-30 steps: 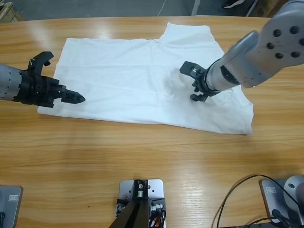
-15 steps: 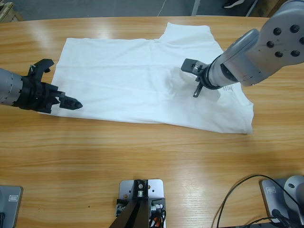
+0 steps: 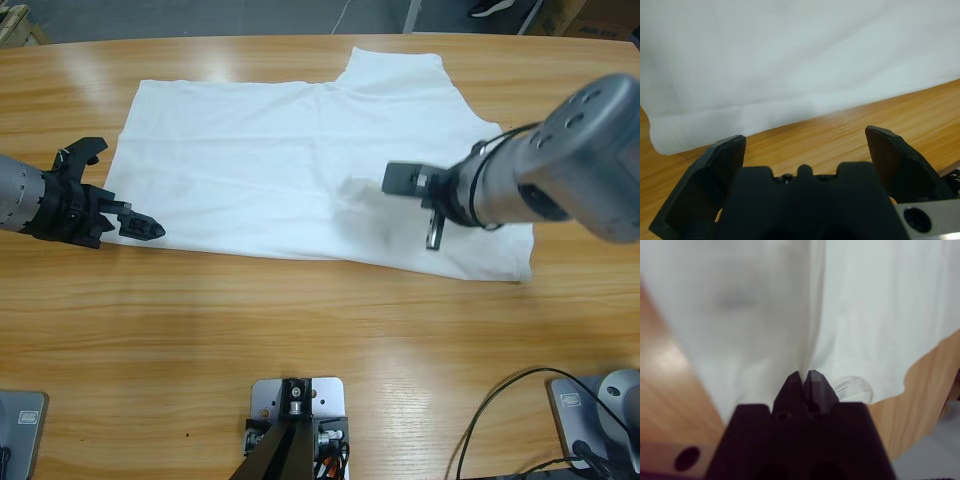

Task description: Fold clothes

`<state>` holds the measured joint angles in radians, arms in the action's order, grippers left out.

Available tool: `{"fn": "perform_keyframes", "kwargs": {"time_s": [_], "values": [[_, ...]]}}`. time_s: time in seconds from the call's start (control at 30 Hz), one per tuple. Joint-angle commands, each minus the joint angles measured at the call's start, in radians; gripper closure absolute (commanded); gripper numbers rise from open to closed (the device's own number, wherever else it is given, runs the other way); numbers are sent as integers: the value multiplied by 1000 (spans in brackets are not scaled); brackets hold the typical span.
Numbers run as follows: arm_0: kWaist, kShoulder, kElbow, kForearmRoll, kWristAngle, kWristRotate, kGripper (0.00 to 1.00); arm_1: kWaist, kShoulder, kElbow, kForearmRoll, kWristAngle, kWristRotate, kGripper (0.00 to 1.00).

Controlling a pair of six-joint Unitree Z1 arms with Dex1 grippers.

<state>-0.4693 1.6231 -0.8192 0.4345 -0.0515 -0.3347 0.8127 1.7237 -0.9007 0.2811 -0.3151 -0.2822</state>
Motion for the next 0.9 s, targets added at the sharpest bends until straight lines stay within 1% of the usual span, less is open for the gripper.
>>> {"fn": "perform_keyframes", "kwargs": {"time_s": [0.03, 0.17, 0.33, 0.37, 0.4, 0.43, 0.5, 0.53, 0.67, 0.77, 0.83, 0.9], "values": [[-6, 43, 6, 12, 11, -13, 73, 81, 68, 21, 95, 31, -5, 1000], [-5, 45, 6, 11, 12, -13, 73, 94, 102, 19, 134, 27, -5, 1000], [-5, 44, 7, 12, 11, -15, 73, 94, 166, 8, 145, 31, 6, 1000], [-6, 45, 9, 12, 11, -15, 73, 94, 170, 8, 148, 36, 14, 813], [-5, 46, 10, 12, 11, -15, 73, 94, 170, 8, 149, 47, 28, 317], [-5, 46, 11, 12, 12, -16, 73, 94, 164, 8, 151, 50, 40, 193], [-5, 47, 9, 11, 11, -17, 73, 94, 133, 9, 153, 56, 65, 62], [-5, 47, 9, 10, 10, -18, 73, 94, 113, 9, 160, 58, 79, 26], [-5, 46, 12, 12, 12, -20, 73, 94, 44, -15, 269, 58, 148, 0], [3, 38, 9, 10, 20, -17, 73, 83, -89, -36, 338, -17, 241, 0], [19, 36, -1, 10, 33, -5, 73, 34, -171, -51, 355, -27, 323, 0], [30, 42, -21, 9, 50, 16, 73, -45, -242, -52, 358, 2, 427, 0]]}}
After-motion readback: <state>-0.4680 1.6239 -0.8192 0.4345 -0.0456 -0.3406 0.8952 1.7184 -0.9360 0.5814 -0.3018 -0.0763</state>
